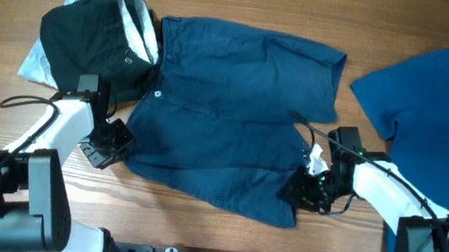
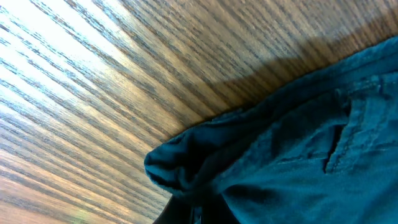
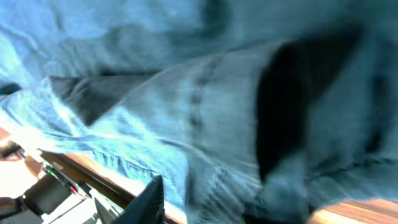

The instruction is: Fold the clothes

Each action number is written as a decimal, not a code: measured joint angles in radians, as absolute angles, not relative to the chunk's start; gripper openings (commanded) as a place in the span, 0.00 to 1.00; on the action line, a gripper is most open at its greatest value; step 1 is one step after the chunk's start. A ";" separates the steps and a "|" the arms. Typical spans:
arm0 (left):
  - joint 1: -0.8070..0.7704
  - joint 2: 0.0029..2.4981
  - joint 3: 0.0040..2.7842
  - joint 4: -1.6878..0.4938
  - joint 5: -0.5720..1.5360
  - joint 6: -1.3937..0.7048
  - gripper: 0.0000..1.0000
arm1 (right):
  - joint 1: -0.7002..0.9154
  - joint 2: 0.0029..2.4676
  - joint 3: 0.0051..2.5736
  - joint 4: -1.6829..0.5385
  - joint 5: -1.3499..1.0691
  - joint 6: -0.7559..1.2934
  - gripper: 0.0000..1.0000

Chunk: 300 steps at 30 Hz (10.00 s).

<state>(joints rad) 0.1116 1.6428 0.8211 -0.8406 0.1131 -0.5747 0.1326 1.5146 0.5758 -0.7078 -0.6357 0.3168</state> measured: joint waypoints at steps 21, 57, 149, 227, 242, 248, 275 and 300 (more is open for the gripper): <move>0.112 1.645 0.824 -0.845 0.113 -0.575 0.04 | 0.141 1.157 0.659 -0.947 -0.484 0.385 0.04; 0.112 1.539 0.822 -0.898 0.141 -0.487 0.05 | 0.141 1.146 0.691 -0.768 -0.707 0.424 0.04; -0.041 1.832 1.171 -0.136 0.234 -0.622 0.98 | -0.145 1.741 1.061 0.072 -0.476 0.521 0.57; -0.089 1.802 1.196 -0.625 0.299 -0.479 1.00 | -0.228 2.083 1.299 -0.398 -0.350 0.308 0.05; -0.228 2.054 1.238 -0.216 0.574 -0.502 0.72 | -0.216 2.079 1.299 -0.407 -0.332 0.286 0.05; -0.261 2.108 1.231 -0.123 0.533 -0.547 0.04 | -0.217 2.075 1.303 -0.451 -0.340 0.286 0.05; -0.472 1.867 1.699 -1.126 0.035 -0.382 0.64 | -0.206 1.454 1.235 -0.730 -0.309 0.346 0.05; -0.383 1.801 1.835 -1.393 -0.015 -0.496 0.86 | 0.260 1.599 1.235 -0.819 -0.487 0.144 0.75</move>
